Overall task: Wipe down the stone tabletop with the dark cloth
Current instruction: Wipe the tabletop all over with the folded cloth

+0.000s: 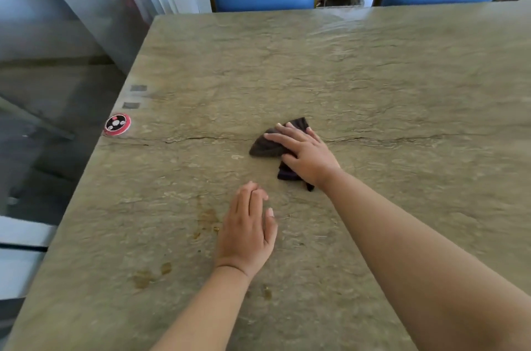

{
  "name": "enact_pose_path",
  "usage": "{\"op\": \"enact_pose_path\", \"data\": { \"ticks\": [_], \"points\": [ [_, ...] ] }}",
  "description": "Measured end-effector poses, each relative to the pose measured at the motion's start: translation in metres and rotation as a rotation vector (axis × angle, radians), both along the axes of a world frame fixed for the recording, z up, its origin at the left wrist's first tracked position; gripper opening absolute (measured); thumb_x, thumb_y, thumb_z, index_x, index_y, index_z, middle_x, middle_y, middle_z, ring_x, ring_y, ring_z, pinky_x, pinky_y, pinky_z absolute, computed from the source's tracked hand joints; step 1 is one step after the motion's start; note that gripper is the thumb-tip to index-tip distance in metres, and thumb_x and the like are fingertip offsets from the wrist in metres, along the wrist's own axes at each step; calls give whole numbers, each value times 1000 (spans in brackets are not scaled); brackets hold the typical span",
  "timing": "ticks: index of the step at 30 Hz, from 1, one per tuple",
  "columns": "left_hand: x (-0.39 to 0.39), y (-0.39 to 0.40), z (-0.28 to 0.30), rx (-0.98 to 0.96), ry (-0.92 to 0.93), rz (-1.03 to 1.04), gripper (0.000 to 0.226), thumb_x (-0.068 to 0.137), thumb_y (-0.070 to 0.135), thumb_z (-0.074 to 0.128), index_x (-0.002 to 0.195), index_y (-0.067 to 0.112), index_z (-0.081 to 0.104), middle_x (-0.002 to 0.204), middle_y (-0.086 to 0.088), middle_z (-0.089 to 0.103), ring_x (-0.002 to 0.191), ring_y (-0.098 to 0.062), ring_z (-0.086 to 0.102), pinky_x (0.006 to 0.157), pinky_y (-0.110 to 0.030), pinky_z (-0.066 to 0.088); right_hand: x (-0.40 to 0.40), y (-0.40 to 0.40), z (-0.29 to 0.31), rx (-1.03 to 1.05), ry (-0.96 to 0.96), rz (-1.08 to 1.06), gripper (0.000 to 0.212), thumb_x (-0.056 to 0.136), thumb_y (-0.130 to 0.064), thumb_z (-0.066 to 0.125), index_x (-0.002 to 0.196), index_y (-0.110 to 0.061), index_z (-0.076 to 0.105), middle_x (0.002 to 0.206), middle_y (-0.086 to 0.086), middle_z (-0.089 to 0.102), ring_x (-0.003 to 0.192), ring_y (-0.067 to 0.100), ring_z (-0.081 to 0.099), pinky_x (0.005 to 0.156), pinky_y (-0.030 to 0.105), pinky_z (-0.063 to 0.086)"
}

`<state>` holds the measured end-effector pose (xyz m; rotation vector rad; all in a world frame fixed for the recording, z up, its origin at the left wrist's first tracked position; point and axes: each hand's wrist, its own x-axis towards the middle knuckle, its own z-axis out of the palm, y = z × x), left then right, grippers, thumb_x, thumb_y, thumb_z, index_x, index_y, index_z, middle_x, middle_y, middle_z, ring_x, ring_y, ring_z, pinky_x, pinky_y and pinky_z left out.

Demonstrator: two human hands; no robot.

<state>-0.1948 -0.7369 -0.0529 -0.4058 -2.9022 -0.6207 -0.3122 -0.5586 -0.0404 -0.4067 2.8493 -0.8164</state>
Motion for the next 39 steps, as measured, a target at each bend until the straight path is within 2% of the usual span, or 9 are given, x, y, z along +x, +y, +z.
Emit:
{"op": "enact_pose_path", "data": {
  "ticks": [4, 8, 14, 18, 21, 25, 28, 34, 39],
  "points": [
    [-1, 1, -1, 2, 16, -7, 31, 92, 27, 33, 105, 11, 56, 124, -6, 50, 112, -23, 52, 95, -35, 46, 46, 9, -1, 37, 13, -370, 57, 94, -27, 40, 144, -49, 26, 159, -16, 13, 146, 1, -1, 118, 29, -7],
    [-1, 0, 0, 11, 13, -29, 34, 93, 26, 33, 110, 9, 57, 130, -9, 49, 113, -28, 55, 96, -42, 48, 96, -13, 1, -26, 5, -313, 57, 91, -18, 42, 137, -51, 37, 155, -20, 22, 146, -1, 3, 119, 29, -8],
    [2, -6, 11, -74, -68, -102, 42, 90, 33, 34, 112, 7, 59, 119, -13, 57, 115, -33, 55, 111, -48, 32, 171, -24, 20, -474, -197, -520, 61, 67, 17, 43, 72, -34, 76, 107, -13, 71, 120, -7, 51, 119, 28, 15],
    [-15, -30, 33, 109, -157, -156, 56, 89, 40, 20, 117, 8, 57, 117, -12, 57, 107, -33, 53, 101, -47, 41, 184, -38, 52, -676, -438, -708, 48, 64, 18, 35, 62, -11, 73, 88, 1, 75, 91, 19, 68, 77, 28, 55],
    [-39, -64, 39, 162, -149, -83, 58, 88, 40, 15, 117, 12, 57, 120, -8, 55, 108, -29, 47, 99, -43, 38, 154, -61, 69, -817, -400, -798, 47, 73, 17, 35, 74, -11, 72, 98, 14, 69, 67, 26, 65, 52, 31, 55],
    [-59, -111, 18, 12, -237, -38, 43, 101, 35, 28, 137, 18, 44, 149, -2, 35, 142, -21, 24, 120, -45, 11, 91, -97, 59, -855, -157, -846, 55, 78, 13, 37, 86, -29, 72, 113, -2, 58, 91, 29, 64, 66, 36, 60],
    [-64, -124, 8, -86, -353, -94, 53, 101, 44, 25, 150, 24, 22, 160, 4, 10, 149, -15, 0, 121, -37, -6, 60, -115, 35, -562, 8, -786, 53, 86, 5, 43, 112, -36, 64, 118, -13, 48, 121, 18, 39, 100, 26, 38],
    [-80, -79, 30, -66, -245, 44, 54, 98, 40, 40, 147, 20, 29, 148, -8, 27, 133, -27, 28, 112, -40, 23, 50, -91, 16, -277, 145, -902, 36, 91, -8, 46, 119, -23, 64, 130, 0, 53, 128, 19, 39, 107, 24, 26],
    [-92, -17, 14, -192, -162, -427, 68, 90, 44, 9, 152, 18, 25, 161, -2, 16, 149, -21, 9, 122, -39, 4, 60, -68, -7, -92, 82, -810, 61, 85, 3, 41, 143, -15, 42, 154, -1, 33, 147, 13, 15, 117, 22, -5]
  ]
}}
